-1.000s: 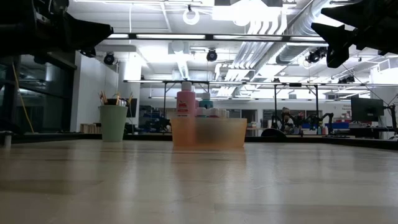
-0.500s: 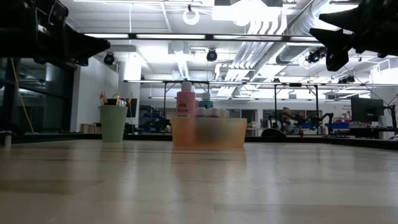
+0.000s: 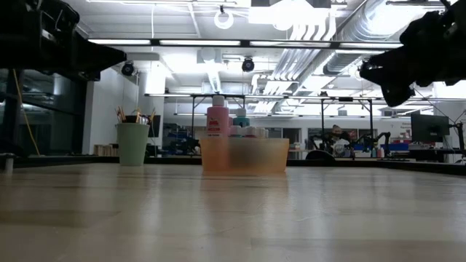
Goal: Pick & Place Paint Supplies
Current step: Return to Home Position
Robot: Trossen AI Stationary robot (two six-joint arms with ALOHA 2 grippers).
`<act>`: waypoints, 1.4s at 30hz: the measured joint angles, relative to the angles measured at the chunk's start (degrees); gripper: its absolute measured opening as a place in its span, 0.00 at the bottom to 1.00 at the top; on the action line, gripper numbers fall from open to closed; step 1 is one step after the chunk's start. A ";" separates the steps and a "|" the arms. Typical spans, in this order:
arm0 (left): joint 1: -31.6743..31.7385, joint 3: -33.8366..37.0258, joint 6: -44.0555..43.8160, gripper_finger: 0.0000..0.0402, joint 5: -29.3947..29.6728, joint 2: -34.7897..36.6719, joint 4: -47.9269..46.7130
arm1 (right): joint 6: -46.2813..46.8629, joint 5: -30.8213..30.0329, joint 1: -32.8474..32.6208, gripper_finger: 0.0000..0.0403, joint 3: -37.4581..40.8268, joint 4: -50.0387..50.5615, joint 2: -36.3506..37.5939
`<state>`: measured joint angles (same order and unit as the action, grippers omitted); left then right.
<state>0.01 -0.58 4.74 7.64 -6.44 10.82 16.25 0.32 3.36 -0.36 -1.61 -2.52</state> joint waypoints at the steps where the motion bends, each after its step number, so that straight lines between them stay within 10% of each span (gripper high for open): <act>1: -0.02 0.00 0.29 0.12 -1.07 0.00 -0.10 | 0.00 0.01 0.00 0.40 0.00 0.00 0.15; 42: -0.02 -0.63 -6.55 0.12 1.38 -0.57 -10.18 | 0.00 -0.16 0.00 0.40 0.00 -0.04 -0.05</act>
<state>-0.01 -1.21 -1.80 9.02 -7.01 0.64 16.25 0.16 3.36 -0.36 -1.65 -2.57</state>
